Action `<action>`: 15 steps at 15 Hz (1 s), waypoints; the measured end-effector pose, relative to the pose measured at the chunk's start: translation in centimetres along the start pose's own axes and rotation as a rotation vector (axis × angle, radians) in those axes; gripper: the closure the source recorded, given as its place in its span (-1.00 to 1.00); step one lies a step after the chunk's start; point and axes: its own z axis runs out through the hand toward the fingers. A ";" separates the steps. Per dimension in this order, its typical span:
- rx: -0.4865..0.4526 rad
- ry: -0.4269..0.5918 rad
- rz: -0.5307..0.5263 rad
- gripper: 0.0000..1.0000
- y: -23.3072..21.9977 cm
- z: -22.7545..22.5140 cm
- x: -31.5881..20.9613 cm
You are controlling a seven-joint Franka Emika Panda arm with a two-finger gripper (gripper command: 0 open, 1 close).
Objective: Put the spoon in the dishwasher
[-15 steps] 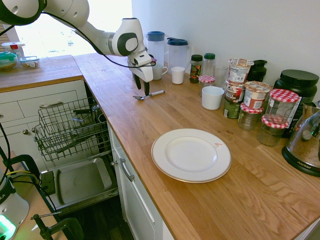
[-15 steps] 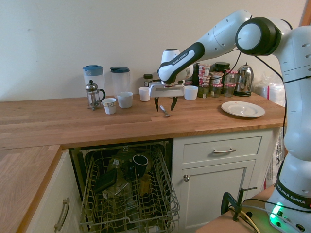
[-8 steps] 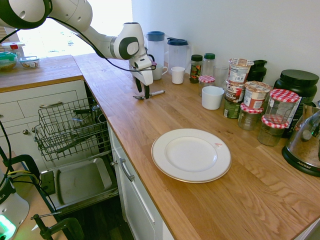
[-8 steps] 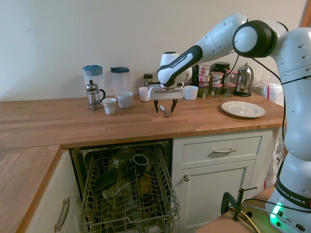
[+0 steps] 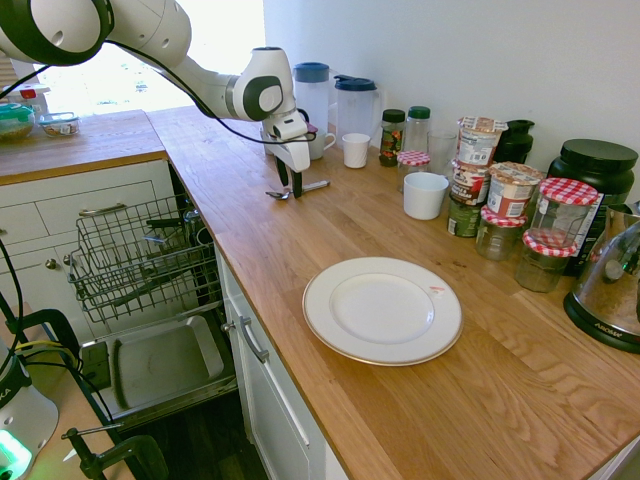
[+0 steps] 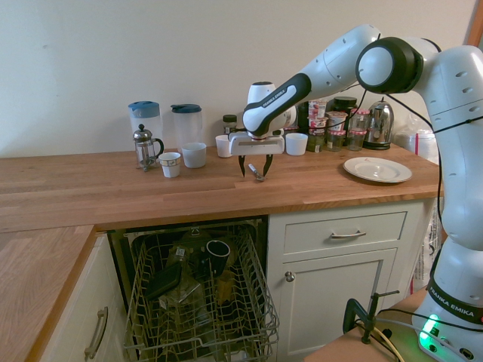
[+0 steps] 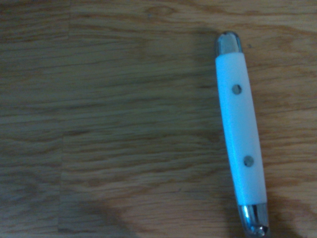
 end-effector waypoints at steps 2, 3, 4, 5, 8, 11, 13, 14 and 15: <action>0.000 0.000 0.002 1.00 -0.1 0.0 0.1; -0.001 -0.001 0.002 1.00 -0.2 0.0 0.1; -0.003 -0.002 0.004 1.00 -0.2 0.0 0.2; -0.005 -0.004 0.007 1.00 -0.2 0.0 0.3; -0.003 -0.018 0.010 1.00 0.0 0.1 0.9; -0.001 -0.047 0.003 1.00 0.4 0.2 1.9; -0.003 -0.063 -0.006 1.00 0.7 0.2 2.4; -0.001 -0.072 -0.012 1.00 0.7 0.1 2.4; -0.005 -0.082 -0.013 1.00 0.8 0.0 2.4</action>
